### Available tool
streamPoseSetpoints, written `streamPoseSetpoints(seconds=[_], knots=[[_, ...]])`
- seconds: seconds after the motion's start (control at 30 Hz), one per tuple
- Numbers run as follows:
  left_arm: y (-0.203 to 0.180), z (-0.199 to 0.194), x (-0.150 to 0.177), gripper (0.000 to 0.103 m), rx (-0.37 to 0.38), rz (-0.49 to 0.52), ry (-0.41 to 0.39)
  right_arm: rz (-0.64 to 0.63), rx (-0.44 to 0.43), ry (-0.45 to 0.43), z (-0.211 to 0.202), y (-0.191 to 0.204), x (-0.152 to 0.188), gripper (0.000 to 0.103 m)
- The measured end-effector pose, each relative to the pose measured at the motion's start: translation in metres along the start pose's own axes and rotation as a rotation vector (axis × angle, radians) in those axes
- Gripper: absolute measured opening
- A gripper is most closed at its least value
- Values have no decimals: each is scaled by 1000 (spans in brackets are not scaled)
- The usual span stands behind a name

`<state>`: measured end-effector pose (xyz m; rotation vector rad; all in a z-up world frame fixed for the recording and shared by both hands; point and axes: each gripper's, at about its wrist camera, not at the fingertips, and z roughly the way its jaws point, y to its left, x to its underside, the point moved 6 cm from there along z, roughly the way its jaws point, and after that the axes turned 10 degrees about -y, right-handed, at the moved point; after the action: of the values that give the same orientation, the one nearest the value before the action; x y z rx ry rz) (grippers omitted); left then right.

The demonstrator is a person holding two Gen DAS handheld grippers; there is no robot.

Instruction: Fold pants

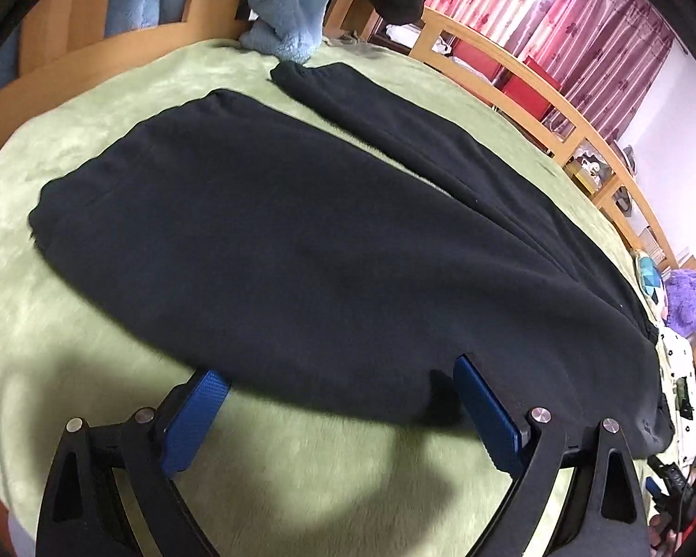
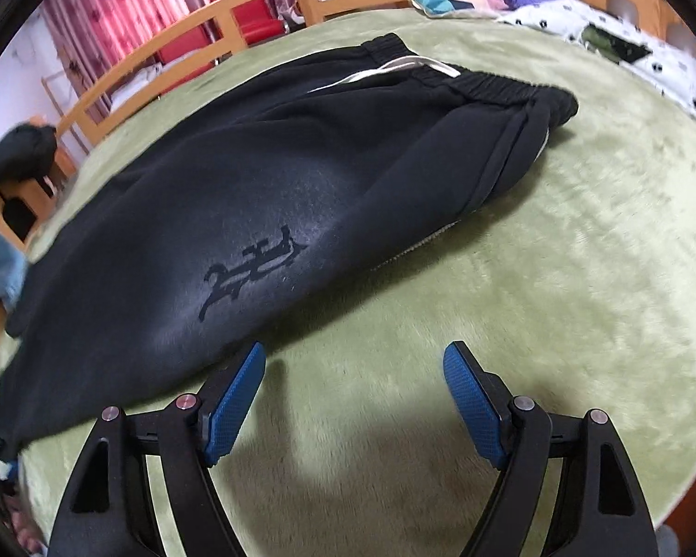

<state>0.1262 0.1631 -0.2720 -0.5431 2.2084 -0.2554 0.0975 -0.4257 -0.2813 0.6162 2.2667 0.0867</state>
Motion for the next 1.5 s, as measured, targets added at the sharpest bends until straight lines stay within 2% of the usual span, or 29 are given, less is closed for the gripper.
streamPoseSetpoints(seconds=[0.07, 0.13, 0.23, 0.3, 0.37, 0.43, 0.5, 0.53, 0.6, 0.7, 0.83, 0.9, 0.93, 1.0, 1.03, 1.1, 1.13, 1.17, 1.2, 1.23, 1.33, 1.4, 1.5], knots=[[-4, 5, -4, 95, 22, -22, -9, -1, -8, -14, 3, 2, -4, 80], [-8, 10, -9, 86, 29, -46, -20, -9, -17, -10, 9, 5, -8, 80], [-9, 19, -15, 71, 24, -80, -14, 7, -33, -8, 16, 7, -13, 80], [-7, 20, -17, 56, 34, -105, -14, 10, -41, -8, 23, 9, -18, 80], [-3, 19, -20, 49, 42, -131, -4, 23, -61, -10, 26, 10, -24, 79], [3, 15, -20, 43, 65, -150, 5, 48, -120, -14, 22, 12, -25, 79], [8, 12, -19, 27, 63, -140, 10, 17, -133, -10, 20, 12, -24, 79], [11, 12, -18, 25, 51, -126, 10, 10, -119, -16, 20, 9, -25, 79], [12, 10, -16, 18, 57, -111, 10, 39, -143, -26, 18, 3, -29, 79], [12, 8, -15, 18, 58, -119, 13, 91, -180, -37, 18, -2, -37, 80], [15, 15, -12, 20, 65, -192, 50, 148, -214, -22, 33, 2, -44, 80], [14, 19, -11, 32, 72, -216, 55, 128, -189, -16, 42, 6, -46, 80], [12, 20, -12, 35, 78, -224, 52, 118, -165, -8, 46, 7, -43, 80], [7, 22, -13, 46, 72, -209, 40, 74, -125, -11, 52, 13, -43, 80], [3, 23, -13, 47, 62, -193, 34, 48, -108, -21, 54, 16, -45, 78], [-1, 27, -16, 45, 32, -164, 13, 13, -60, -31, 59, 18, -47, 59], [-2, 29, -16, 40, 23, -159, 10, 7, -36, -49, 60, 18, -50, 42], [-1, 30, -17, 20, 11, -153, 11, 9, -29, -54, 62, 17, -52, 31], [1, 33, -19, 9, -1, -149, 18, 18, -46, -52, 63, 16, -54, 27], [2, 32, -20, 9, 10, -157, 25, 24, -72, -60, 62, 17, -55, 20], [5, 22, -27, 7, 64, -190, 23, -7, -50, -98, 52, 19, -55, 14], [1, 6, -34, 6, 71, -140, -3, -12, -37, -140, 39, 20, -56, 13], [-1, -19, -40, 6, 93, -97, -34, 47, -45, -158, 17, 13, -55, 11]])
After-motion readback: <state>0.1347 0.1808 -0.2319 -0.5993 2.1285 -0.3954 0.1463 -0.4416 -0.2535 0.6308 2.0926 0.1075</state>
